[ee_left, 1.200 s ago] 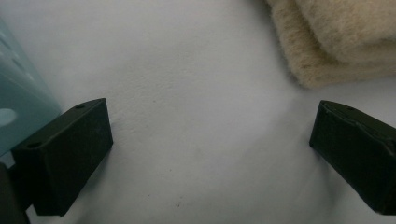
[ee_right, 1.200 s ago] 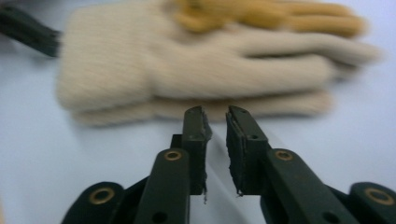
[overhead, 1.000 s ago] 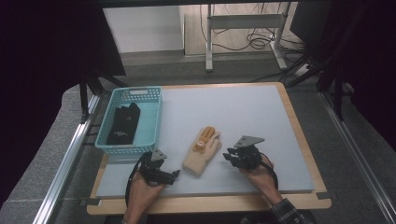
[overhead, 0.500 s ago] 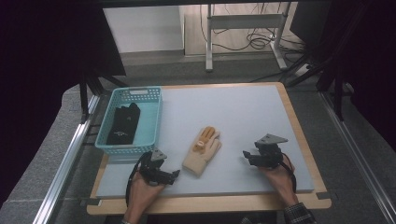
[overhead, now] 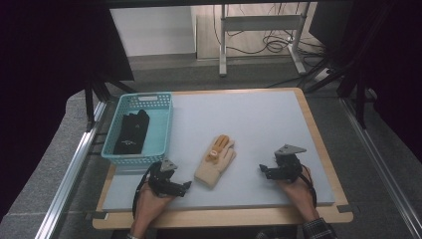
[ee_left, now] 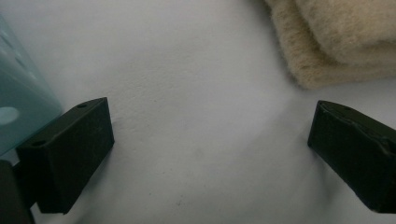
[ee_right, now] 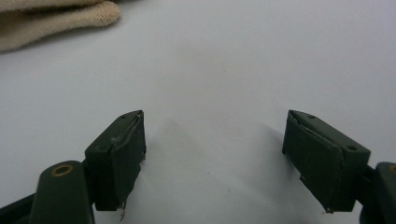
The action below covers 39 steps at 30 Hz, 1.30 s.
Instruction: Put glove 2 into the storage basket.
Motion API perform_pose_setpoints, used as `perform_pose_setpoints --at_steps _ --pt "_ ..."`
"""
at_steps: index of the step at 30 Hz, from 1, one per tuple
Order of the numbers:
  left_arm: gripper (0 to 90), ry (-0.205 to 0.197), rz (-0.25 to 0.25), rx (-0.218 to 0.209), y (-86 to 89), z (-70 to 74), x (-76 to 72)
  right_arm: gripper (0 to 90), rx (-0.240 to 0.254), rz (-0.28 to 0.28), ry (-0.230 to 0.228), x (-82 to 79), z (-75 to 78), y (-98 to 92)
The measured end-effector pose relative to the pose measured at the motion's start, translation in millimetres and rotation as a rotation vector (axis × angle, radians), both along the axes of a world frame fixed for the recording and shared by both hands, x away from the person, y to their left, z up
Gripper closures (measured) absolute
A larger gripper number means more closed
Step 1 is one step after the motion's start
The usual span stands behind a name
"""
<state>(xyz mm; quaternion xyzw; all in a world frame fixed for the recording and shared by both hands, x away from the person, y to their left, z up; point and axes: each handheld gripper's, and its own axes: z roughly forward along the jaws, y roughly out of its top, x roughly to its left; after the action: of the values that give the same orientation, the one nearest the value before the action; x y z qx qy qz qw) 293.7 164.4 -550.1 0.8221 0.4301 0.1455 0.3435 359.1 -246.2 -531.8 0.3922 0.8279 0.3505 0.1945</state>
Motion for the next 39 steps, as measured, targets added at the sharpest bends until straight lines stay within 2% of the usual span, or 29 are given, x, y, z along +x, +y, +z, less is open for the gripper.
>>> perform_pose_setpoints --at_steps 4,8,11,15,19,28,39 --pt "2.5 0.016 -0.004 -0.035 -3.2 4.6 -2.6 20.6 -0.001 -0.002 -0.002 -0.1 -0.3 0.1" --pt "2.1 0.021 -0.011 -0.014 -11.0 11.8 -3.4 20.6 -0.001 -0.002 -0.003 -0.2 -0.3 0.1" --pt "2.0 0.026 -0.026 -0.038 -16.2 19.4 -2.0 20.7 -0.001 -0.002 -0.003 -0.3 -0.4 0.1" --pt "1.7 0.024 -0.048 -0.041 -25.1 28.9 1.6 20.6 -0.001 -0.002 -0.004 -0.3 -0.4 0.0" --pt "1.7 0.032 -0.061 -0.066 -32.8 33.9 8.5 20.6 0.0 -0.001 -0.004 -0.3 -0.5 0.0" --pt "2.3 0.035 -0.094 -0.061 -54.0 43.0 19.1 20.6 0.0 -0.002 -0.004 -0.4 -0.5 0.1" --pt "3.7 0.054 -0.101 -0.043 -77.8 50.7 37.1 20.6 0.001 -0.002 -0.004 -0.5 -0.5 0.1"
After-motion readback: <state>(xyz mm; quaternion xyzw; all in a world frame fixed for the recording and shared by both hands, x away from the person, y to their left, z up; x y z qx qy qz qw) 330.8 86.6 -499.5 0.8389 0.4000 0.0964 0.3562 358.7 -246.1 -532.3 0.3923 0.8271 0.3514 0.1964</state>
